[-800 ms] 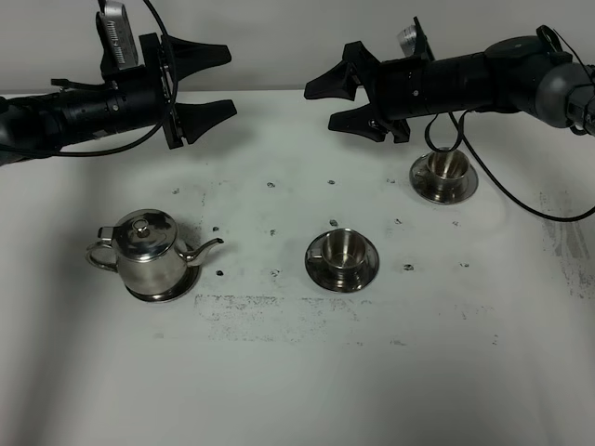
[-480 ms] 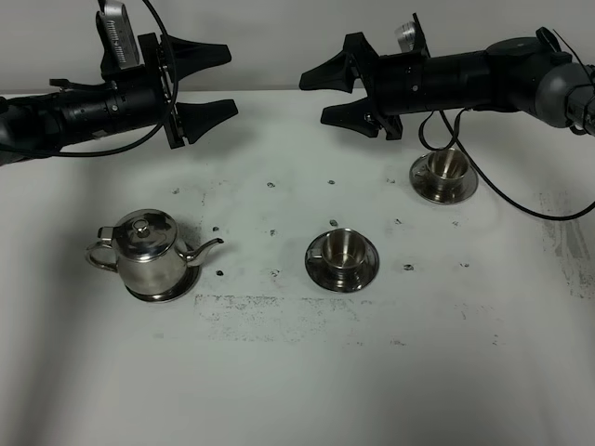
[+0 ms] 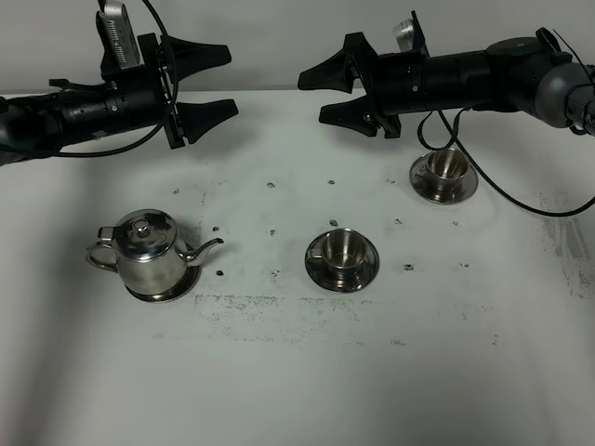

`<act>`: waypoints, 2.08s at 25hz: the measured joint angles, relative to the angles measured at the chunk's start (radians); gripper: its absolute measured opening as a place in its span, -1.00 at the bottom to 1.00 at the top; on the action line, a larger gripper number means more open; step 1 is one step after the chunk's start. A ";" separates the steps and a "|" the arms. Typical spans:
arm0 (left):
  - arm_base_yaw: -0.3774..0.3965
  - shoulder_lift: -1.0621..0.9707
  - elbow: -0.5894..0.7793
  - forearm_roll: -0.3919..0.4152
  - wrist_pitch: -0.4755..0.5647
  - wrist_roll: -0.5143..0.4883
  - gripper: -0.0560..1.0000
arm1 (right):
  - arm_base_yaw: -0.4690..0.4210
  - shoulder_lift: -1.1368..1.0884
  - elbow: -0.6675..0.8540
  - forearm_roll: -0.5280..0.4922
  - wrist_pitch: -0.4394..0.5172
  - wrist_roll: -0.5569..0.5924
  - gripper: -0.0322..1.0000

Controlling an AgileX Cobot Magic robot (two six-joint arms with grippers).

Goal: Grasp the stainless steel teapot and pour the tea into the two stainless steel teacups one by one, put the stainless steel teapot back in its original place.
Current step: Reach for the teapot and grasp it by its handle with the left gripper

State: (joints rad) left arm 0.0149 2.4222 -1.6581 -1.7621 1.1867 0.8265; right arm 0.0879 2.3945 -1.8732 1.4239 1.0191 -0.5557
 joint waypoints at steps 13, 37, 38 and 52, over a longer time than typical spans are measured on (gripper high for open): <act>0.046 -0.028 0.000 0.133 0.001 -0.034 0.39 | -0.062 -0.001 0.000 -0.052 0.110 -0.063 0.21; 0.159 -0.268 0.000 0.562 0.006 -0.153 0.38 | -0.256 -0.419 0.112 -0.926 0.195 0.208 0.21; 0.160 -0.276 0.000 0.583 0.007 -0.153 0.38 | -0.256 -0.462 0.133 -0.952 0.196 0.217 0.21; 0.160 -0.341 0.000 0.638 0.007 -0.156 0.38 | -0.258 -1.282 0.654 -1.184 -0.014 0.322 0.21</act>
State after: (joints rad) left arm 0.1749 2.0811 -1.6581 -1.1236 1.1939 0.6706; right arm -0.1700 1.1127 -1.2188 0.2395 1.0054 -0.2337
